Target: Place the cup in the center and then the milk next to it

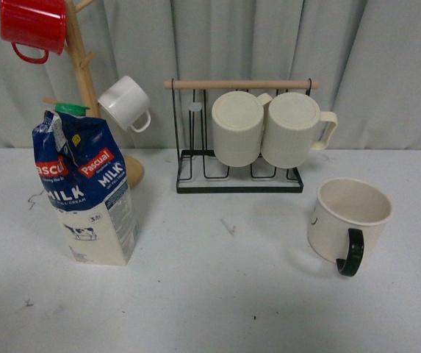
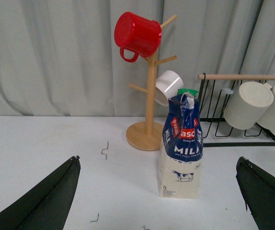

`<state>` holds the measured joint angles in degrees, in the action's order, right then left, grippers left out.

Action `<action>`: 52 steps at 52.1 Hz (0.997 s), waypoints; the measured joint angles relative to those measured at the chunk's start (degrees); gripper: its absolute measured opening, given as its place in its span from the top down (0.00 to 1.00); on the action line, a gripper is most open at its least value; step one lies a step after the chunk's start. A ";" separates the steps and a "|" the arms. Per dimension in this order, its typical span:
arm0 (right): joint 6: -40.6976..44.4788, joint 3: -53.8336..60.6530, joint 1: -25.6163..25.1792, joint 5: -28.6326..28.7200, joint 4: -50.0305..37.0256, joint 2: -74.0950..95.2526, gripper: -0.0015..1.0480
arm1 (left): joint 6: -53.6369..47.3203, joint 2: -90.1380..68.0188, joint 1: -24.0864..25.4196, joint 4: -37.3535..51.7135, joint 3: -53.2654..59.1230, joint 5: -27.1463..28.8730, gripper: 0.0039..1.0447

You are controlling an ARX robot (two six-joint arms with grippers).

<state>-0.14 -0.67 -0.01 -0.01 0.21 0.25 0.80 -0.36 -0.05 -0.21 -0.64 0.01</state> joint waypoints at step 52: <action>-11.34 -23.69 -4.15 -6.01 -40.09 80.15 0.06 | 0.00 0.00 0.00 0.02 0.00 -0.02 0.06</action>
<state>-11.49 -24.36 -4.16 -6.02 -39.88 80.40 0.80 -0.36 -0.05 -0.19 -0.64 -0.01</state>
